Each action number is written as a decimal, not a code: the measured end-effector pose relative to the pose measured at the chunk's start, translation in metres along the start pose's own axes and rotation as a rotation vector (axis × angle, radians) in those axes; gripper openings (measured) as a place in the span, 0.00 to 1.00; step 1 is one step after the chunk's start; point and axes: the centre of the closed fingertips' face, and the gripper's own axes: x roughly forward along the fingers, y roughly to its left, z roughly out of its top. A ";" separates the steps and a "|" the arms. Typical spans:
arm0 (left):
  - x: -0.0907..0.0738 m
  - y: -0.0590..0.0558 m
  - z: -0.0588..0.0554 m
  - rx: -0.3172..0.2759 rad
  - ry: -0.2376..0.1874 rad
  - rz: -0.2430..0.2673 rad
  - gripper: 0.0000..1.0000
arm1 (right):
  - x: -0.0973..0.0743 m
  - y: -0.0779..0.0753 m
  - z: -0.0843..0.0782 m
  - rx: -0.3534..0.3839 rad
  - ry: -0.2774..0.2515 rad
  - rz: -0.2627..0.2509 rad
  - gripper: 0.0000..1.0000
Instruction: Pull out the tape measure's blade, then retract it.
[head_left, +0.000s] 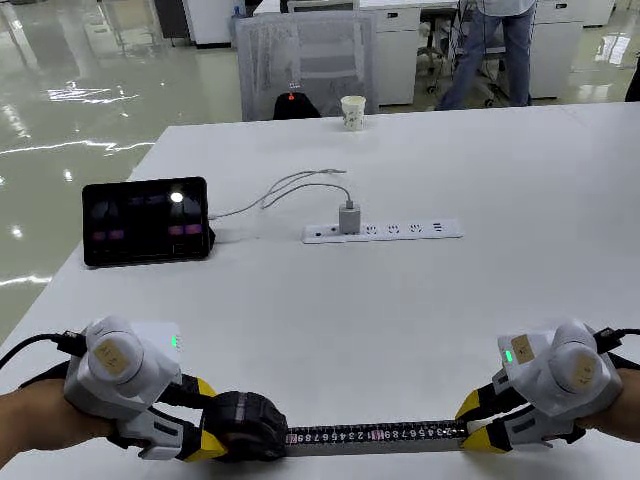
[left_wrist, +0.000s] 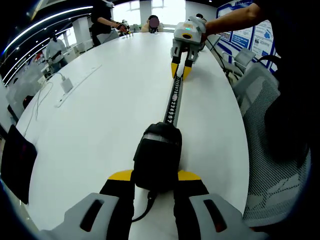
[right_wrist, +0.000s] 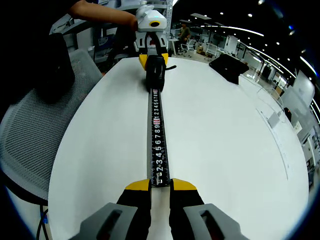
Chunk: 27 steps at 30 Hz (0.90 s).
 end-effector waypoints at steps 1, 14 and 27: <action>0.000 0.000 0.000 0.000 0.000 0.000 0.24 | -0.001 0.000 -0.001 0.001 0.001 0.000 0.09; 0.000 -0.001 0.000 0.001 0.004 -0.001 0.24 | -0.011 0.000 -0.014 0.009 0.020 -0.008 0.09; 0.000 -0.001 0.001 0.013 0.031 0.001 0.24 | -0.011 0.000 -0.016 0.004 0.042 -0.009 0.10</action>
